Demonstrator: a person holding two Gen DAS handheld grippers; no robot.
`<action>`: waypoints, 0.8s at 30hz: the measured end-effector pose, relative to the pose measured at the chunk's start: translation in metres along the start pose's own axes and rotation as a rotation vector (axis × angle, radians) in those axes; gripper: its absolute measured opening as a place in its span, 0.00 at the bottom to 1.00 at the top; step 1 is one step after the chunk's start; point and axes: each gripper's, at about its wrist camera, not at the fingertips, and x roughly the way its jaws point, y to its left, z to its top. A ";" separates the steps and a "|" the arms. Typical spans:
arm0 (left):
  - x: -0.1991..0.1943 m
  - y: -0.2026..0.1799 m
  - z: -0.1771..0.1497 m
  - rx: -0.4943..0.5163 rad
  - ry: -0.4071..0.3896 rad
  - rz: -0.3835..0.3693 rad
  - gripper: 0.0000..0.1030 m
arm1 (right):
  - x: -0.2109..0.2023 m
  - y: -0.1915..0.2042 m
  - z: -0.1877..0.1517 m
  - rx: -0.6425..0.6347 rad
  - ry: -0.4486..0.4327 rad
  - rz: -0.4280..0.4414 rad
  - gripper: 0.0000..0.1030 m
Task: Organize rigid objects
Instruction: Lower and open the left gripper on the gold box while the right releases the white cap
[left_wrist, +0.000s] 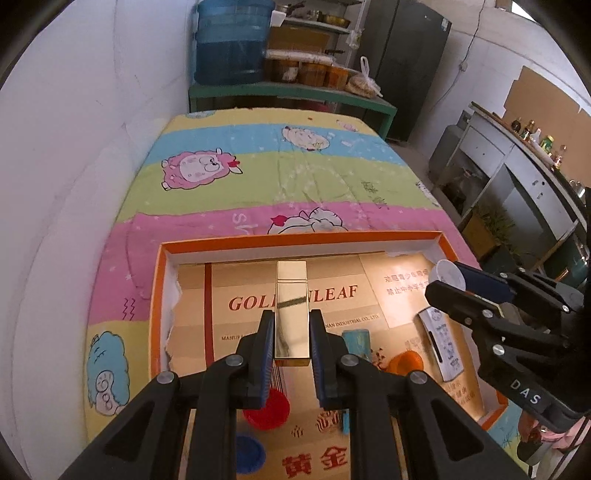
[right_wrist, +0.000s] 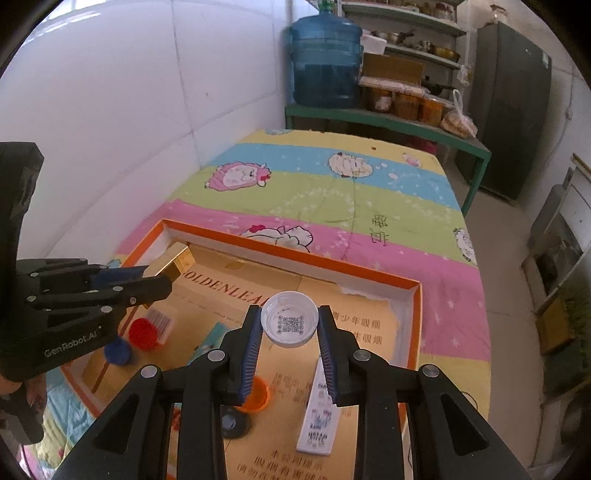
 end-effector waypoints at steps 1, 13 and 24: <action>0.003 0.000 0.001 0.001 0.005 0.001 0.18 | 0.004 -0.002 0.002 0.006 0.006 0.002 0.29; 0.033 0.002 0.007 -0.008 0.061 0.015 0.18 | 0.045 -0.014 0.011 0.044 0.084 0.024 0.29; 0.045 0.005 0.006 -0.007 0.080 0.027 0.18 | 0.065 -0.012 0.013 0.034 0.121 0.040 0.29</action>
